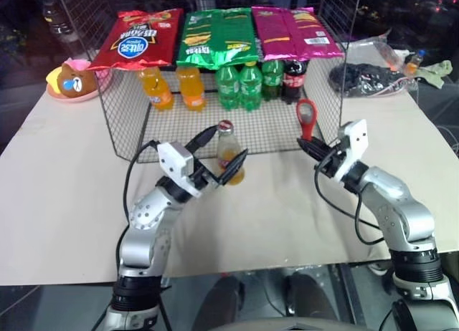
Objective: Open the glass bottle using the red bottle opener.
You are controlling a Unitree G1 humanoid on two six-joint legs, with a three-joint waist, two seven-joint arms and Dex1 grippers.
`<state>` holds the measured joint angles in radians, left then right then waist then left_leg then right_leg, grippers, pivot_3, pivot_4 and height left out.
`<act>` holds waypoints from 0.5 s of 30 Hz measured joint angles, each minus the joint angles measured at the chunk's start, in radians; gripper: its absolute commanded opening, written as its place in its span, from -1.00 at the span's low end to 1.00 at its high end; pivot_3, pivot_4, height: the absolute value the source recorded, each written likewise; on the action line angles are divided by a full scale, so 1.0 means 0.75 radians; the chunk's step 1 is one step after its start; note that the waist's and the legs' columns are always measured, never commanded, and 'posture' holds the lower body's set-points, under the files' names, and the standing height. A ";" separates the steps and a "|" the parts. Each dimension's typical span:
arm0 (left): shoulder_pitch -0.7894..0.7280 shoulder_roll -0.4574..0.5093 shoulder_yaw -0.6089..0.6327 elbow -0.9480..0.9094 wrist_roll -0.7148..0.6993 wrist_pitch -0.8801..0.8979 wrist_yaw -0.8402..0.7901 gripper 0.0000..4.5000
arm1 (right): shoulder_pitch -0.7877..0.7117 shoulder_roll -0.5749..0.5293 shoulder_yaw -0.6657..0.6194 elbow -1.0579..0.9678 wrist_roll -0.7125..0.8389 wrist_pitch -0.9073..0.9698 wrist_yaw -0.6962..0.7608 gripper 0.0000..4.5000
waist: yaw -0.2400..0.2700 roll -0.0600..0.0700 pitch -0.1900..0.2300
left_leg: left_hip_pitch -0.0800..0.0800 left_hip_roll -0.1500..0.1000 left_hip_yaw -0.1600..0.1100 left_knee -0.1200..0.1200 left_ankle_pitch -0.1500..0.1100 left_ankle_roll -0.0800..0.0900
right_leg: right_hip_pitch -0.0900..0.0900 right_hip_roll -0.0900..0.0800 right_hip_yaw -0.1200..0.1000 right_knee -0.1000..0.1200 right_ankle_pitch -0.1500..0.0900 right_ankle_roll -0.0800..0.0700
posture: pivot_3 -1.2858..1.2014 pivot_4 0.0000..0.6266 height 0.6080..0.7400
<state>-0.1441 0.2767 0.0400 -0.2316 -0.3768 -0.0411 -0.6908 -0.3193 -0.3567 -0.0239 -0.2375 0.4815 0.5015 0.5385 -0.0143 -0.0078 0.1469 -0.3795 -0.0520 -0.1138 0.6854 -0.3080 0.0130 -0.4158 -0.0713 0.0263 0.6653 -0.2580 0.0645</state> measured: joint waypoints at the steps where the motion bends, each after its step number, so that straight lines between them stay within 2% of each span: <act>1: -0.001 -0.005 -0.002 0.016 0.003 -0.008 0.001 0.99 | -0.001 0.000 0.000 0.000 -0.001 0.000 0.001 -1.00 | 0.000 0.000 0.000 | 0.000 0.000 0.000 0.000 0.000 0.000 | 0.000 0.000 0.000 0.000 0.000 0.000 | 0.03 -0.52 1.00; 15: -0.023 -0.052 -0.013 0.148 0.002 -0.135 -0.009 0.99 | -0.014 -0.029 0.008 0.000 -0.010 0.002 0.006 -1.00 | 0.000 0.000 0.000 | 0.000 0.000 0.000 0.000 0.000 0.000 | 0.000 0.000 0.000 0.000 0.000 0.000 | 0.03 -0.52 1.00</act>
<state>-0.1614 0.2379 0.0305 -0.1206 -0.3752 -0.1424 -0.6975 -0.3296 -0.3787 -0.0177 -0.2375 0.4739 0.5033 0.5432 -0.0142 -0.0079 0.1469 -0.3795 -0.0519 -0.1141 0.6853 -0.3080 0.0130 -0.4157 -0.0713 0.0261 0.6651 -0.2580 0.0645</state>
